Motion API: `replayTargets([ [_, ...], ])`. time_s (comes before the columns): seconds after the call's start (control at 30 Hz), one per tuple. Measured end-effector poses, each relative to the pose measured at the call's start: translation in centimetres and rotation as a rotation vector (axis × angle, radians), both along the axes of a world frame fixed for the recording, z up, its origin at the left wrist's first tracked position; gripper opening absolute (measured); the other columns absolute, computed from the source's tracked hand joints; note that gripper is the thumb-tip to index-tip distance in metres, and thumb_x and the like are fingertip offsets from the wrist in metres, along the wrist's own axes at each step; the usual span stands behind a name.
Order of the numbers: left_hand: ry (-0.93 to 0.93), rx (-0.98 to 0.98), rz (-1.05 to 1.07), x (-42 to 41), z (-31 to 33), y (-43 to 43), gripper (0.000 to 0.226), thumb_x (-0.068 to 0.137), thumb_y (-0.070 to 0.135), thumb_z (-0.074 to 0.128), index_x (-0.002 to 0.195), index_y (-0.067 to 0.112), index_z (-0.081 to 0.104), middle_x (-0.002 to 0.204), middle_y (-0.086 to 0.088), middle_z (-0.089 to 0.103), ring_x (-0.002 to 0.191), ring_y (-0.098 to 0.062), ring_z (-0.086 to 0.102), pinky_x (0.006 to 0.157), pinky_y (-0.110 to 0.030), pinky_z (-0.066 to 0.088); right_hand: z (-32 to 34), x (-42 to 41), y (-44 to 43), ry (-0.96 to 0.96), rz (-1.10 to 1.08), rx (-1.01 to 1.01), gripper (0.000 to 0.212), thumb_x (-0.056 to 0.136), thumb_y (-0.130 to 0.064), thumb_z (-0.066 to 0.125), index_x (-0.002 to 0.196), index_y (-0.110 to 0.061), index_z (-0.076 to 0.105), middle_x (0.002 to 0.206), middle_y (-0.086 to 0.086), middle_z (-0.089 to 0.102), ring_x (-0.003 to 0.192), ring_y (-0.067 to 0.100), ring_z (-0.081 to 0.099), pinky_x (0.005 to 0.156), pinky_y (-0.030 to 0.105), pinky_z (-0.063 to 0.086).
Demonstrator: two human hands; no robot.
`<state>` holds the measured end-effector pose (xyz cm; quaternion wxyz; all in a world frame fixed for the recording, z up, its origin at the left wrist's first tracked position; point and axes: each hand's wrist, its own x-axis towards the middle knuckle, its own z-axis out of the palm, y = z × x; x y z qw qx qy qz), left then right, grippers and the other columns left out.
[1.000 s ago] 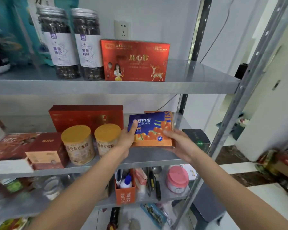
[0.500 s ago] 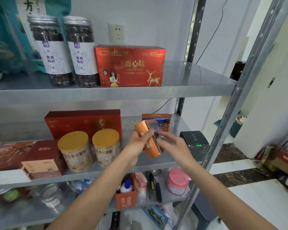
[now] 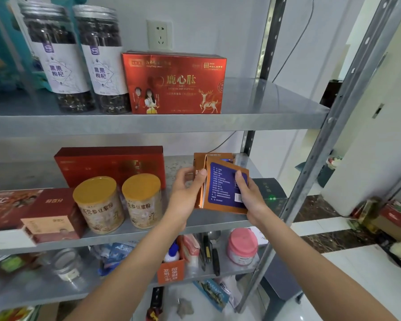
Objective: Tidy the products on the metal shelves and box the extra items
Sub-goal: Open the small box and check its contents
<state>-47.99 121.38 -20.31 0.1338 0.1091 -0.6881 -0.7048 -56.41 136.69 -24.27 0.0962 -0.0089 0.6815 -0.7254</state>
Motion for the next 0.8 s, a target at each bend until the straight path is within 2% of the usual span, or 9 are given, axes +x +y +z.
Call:
replayTargets([
  [0.1, 0.122, -0.319, 0.108, 0.0, -0.2, 0.3, 0.022, 0.101, 0.035, 0.047, 0.116, 0.020, 0.053, 0.100, 0.008, 0.064, 0.089, -0.002, 0.063, 0.071, -0.015, 0.050, -1.0, -0.2, -0.5, 0.040, -0.078, -0.014, 0.030, 0.089, -0.053, 0.057, 0.105, -0.028, 0.056, 0.082, -0.010, 0.075, 0.074, 0.009, 0.073, 0.060, 0.022, 0.054],
  [0.13, 0.152, -0.408, 0.107, 0.0, -0.2, 0.3, 0.019, 0.103, 0.033, 0.043, 0.111, 0.021, 0.053, 0.093, 0.008, 0.065, 0.083, -0.003, 0.064, 0.067, -0.016, 0.049, -1.2, -0.2, -0.6, 0.048, -0.092, -0.013, 0.029, 0.088, -0.053, 0.058, 0.103, -0.028, 0.056, 0.082, -0.010, 0.075, 0.075, 0.008, 0.073, 0.060, 0.021, 0.054],
  [0.2, 0.168, -0.626, 0.104, 0.1, -0.3, 0.0, 0.025, 0.104, 0.033, 0.036, 0.106, 0.016, 0.054, 0.085, 0.003, 0.066, 0.076, -0.012, 0.065, 0.058, -0.021, 0.046, -1.5, -0.2, -0.9, 0.056, -0.113, -0.014, 0.029, 0.087, -0.052, 0.059, 0.103, -0.028, 0.056, 0.086, -0.009, 0.075, 0.076, 0.008, 0.073, 0.059, 0.019, 0.053],
  [0.3, 0.099, -0.901, 0.150, -0.1, -0.6, -0.4, 0.038, 0.104, 0.036, 0.028, 0.114, 0.008, 0.051, 0.086, -0.005, 0.067, 0.074, -0.019, 0.066, 0.052, -0.025, 0.042, -1.8, -0.3, -1.2, 0.066, -0.128, 0.000, 0.033, 0.086, -0.054, 0.058, 0.106, -0.028, 0.056, 0.091, -0.009, 0.074, 0.078, 0.007, 0.072, 0.060, 0.018, 0.052],
  [0.4, 0.137, -0.787, 0.204, 0.1, -0.1, -0.8, 0.037, 0.105, 0.031, 0.028, 0.098, 0.005, 0.054, 0.070, -0.004, 0.058, 0.063, -0.018, 0.057, 0.051, -0.030, 0.037, -2.0, -0.3, -1.0, 0.035, -0.107, -0.013, 0.040, 0.082, -0.059, 0.057, 0.107, -0.027, 0.058, 0.092, -0.007, 0.075, 0.080, 0.010, 0.073, 0.068, 0.025, 0.055],
  [0.5, 0.145, -0.587, 0.153, 0.1, 0.2, -1.4, 0.038, 0.106, 0.027, 0.031, 0.088, 0.007, 0.058, 0.079, -0.015, 0.063, 0.073, -0.026, 0.058, 0.066, -0.041, 0.044, -2.2, -0.1, -0.5, -0.033, -0.045, -0.063, 0.059, 0.070, -0.066, 0.054, 0.113, -0.025, 0.059, 0.099, -0.003, 0.075, 0.085, 0.013, 0.073, 0.072, 0.030, 0.057],
  [0.6, 0.114, -0.390, 0.120, 0.5, 0.3, -1.4, 0.036, 0.105, 0.027, 0.035, 0.081, 0.017, 0.060, 0.075, -0.006, 0.062, 0.066, -0.013, 0.054, 0.058, -0.022, 0.042, -2.4, 0.3, -0.2, -0.113, 0.035, -0.121, 0.067, 0.072, -0.065, 0.051, 0.122, -0.021, 0.057, 0.104, 0.000, 0.074, 0.091, 0.017, 0.072, 0.071, 0.032, 0.059],
  [0.7, 0.096, -0.282, 0.110, 1.1, 0.3, -1.0, 0.037, 0.105, 0.029, 0.038, 0.081, 0.016, 0.062, 0.069, 0.001, 0.060, 0.062, -0.007, 0.051, 0.054, -0.019, 0.037, -2.8, 0.7, 0.0, -0.188, 0.088, -0.165, 0.074, 0.073, -0.067, 0.047, 0.130, -0.020, 0.055, 0.115, 0.007, 0.071, 0.104, 0.025, 0.069, 0.090, 0.047, 0.056],
  [0.8, 0.104, -0.231, 0.082, 1.8, 0.7, -0.3, 0.037, 0.105, 0.029, 0.039, 0.075, 0.021, 0.060, 0.058, 0.015, 0.058, 0.055, 0.003, 0.051, 0.049, -0.012, 0.036, -3.4, 1.3, -0.2, -0.259, 0.112, -0.220, 0.074, 0.074, -0.068, 0.046, 0.132, -0.022, 0.056, 0.119, 0.009, 0.069, 0.111, 0.030, 0.065, 0.100, 0.056, 0.047],
])
